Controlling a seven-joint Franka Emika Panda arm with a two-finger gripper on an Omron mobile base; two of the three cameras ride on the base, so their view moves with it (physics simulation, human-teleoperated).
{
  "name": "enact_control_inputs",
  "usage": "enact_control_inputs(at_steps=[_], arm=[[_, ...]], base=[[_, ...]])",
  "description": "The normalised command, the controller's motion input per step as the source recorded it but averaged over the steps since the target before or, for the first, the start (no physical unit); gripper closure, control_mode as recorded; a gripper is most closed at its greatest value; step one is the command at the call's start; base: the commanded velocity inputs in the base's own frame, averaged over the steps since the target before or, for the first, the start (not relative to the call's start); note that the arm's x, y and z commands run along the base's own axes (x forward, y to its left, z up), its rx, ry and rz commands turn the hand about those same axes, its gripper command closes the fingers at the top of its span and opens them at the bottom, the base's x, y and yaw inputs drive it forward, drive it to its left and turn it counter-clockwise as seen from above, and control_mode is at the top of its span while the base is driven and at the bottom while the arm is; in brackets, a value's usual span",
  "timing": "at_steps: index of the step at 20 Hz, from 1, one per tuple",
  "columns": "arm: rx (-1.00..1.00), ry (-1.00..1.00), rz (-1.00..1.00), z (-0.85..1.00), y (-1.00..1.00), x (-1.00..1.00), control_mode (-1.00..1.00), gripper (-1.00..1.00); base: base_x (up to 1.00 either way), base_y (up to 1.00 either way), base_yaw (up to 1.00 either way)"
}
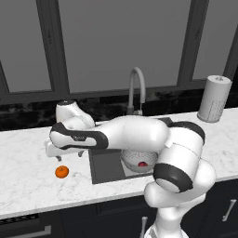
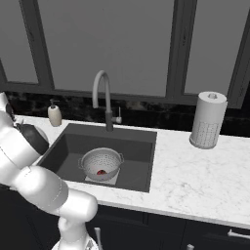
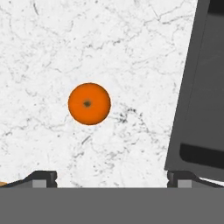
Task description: Put the colander in the sink, put the mango, orange in the colander, and turn on the sink faucet and pour water over the colander.
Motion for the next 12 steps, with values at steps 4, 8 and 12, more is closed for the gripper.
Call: enact_control_inputs(at_steps=[4,8,12], arm=[[0.0,0.0,0.02,-0.1,0.13,0.19,-1.0,-1.0],[0.0,0.0,0.0,-0.29,0.19,0.23,-1.0,-1.0],[-0.01,0.0,0.0,-0.42,0.2,0.05,-1.0,-1.0]], base=[[0.0,0.0,0.0],[0.0,0.0,0.0],[0.0,0.0,0.0]])
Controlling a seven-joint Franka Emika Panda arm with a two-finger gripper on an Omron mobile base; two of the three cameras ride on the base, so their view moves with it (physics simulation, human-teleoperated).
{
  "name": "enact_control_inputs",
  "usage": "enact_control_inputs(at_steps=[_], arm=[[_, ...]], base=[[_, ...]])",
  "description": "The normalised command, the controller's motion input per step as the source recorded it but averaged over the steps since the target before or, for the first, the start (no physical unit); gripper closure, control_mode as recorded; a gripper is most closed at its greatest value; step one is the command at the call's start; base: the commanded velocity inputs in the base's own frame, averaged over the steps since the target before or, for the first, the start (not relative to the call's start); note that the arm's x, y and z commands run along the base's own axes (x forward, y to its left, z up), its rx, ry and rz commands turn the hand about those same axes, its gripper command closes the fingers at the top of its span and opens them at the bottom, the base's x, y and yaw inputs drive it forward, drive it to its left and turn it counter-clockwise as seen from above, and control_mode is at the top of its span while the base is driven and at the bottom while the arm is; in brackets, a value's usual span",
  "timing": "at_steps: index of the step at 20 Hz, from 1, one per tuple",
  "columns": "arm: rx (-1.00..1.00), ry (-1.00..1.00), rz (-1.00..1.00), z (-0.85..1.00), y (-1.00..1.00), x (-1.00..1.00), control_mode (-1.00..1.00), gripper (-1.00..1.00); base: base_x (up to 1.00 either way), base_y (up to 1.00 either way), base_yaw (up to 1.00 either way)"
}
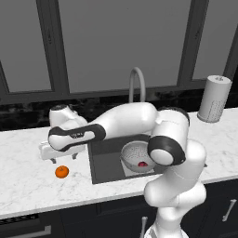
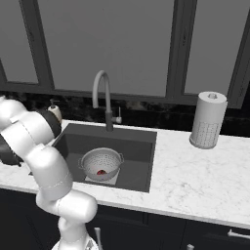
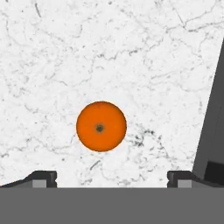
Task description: Put the colander in the sink, put the mango, orange in the colander, and turn on the sink faucet and pour water over the colander.
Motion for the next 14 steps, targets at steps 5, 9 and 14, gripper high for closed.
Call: enact_control_inputs(at_steps=[5,9,14], arm=[[0.0,0.0,0.0,-0.44,0.17,0.09,-1.0,-1.0],[0.0,0.0,0.0,-0.37,0.07,0.1,-1.0,-1.0],[0.0,0.0,0.0,-0.31,0.0,0.04,-1.0,-1.0]], base=[[0.0,0.0,0.0],[0.0,0.0,0.0],[0.0,0.0,0.0]])
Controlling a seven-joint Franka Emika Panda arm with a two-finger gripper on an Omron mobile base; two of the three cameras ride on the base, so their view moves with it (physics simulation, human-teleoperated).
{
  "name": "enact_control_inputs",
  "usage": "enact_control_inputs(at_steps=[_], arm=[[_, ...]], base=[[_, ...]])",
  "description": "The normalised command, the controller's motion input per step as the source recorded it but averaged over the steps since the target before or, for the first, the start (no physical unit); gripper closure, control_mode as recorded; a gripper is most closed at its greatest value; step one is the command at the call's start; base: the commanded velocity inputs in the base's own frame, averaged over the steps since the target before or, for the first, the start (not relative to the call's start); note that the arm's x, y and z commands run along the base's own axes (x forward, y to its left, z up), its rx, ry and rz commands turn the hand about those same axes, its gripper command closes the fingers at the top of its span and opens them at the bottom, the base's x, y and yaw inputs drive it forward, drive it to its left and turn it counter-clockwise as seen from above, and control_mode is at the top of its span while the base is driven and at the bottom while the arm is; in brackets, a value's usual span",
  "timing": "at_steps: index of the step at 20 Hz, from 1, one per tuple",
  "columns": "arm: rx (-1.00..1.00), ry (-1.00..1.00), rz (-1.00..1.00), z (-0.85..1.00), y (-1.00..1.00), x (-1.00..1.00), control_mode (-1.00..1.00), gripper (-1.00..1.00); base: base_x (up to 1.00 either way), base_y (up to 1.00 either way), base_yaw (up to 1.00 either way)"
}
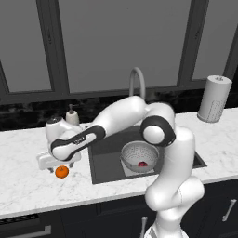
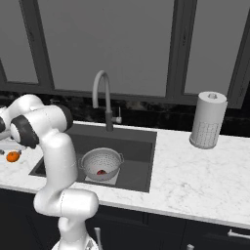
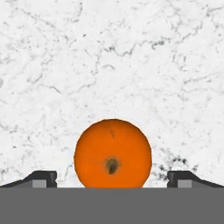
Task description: Put the colander in the sink, put the mango, orange in the colander, and turn on the sink faucet and pour water over the colander.
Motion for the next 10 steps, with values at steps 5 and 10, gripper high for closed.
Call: enact_control_inputs(at_steps=[5,10], arm=[[0.0,0.0,0.0,-0.24,0.0,0.0,-1.0,-1.0],[0.0,0.0,0.0,-0.23,0.0,0.0,-1.0,-1.0]], base=[[0.0,0.0,0.0],[0.0,0.0,0.0]])
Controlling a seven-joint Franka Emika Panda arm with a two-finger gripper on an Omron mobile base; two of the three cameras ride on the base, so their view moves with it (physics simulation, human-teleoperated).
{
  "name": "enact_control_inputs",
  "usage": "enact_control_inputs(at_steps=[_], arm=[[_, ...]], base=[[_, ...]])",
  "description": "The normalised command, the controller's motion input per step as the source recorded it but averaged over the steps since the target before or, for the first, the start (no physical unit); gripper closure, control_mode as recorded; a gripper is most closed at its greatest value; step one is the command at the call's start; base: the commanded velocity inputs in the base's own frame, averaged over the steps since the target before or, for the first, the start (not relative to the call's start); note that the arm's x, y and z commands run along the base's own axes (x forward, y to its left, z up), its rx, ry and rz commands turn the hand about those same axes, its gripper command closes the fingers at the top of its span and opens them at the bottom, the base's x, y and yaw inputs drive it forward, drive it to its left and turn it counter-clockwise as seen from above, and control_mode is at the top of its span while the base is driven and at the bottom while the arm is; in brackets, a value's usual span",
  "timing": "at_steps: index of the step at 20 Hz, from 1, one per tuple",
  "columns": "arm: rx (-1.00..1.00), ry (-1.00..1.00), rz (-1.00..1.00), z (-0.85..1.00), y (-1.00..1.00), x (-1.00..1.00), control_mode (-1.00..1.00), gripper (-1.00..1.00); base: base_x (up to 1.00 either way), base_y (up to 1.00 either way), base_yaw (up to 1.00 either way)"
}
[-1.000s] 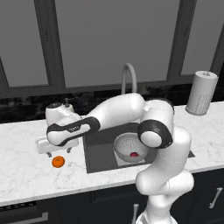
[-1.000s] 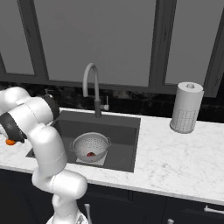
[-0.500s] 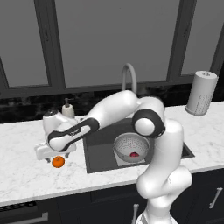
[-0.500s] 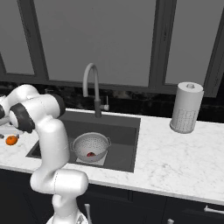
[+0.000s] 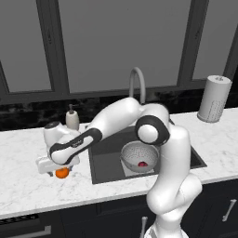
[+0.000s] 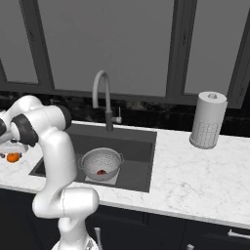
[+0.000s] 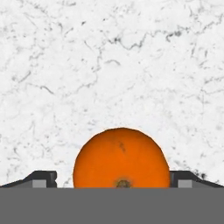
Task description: Put the colander in the sink, put the mango, orange in the colander, and turn on the sink faucet and pour water over the colander.
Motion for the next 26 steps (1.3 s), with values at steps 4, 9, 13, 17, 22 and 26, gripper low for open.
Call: enact_control_inputs(at_steps=[4,9,13,17,22,26], arm=[[0.0,0.0,0.0,-0.21,0.0,0.0,-1.0,-1.0],[0.0,-0.02,0.0,-0.02,0.0,0.0,-1.0,-1.0],[0.0,0.0,0.0,0.0,0.0,0.0,-1.0,-1.0],[0.0,0.0,0.0,0.0,0.0,0.0,-1.0,-1.0],[0.0,0.0,0.0,0.0,0.0,0.0,-1.0,1.0],[0.0,0.0,0.0,0.0,0.0,0.0,-1.0,1.0]], base=[[0.0,0.0,0.0],[0.0,0.0,0.0],[0.0,0.0,0.0],[0.0,0.0,0.0],[0.0,0.0,0.0],[0.0,0.0,0.0]])
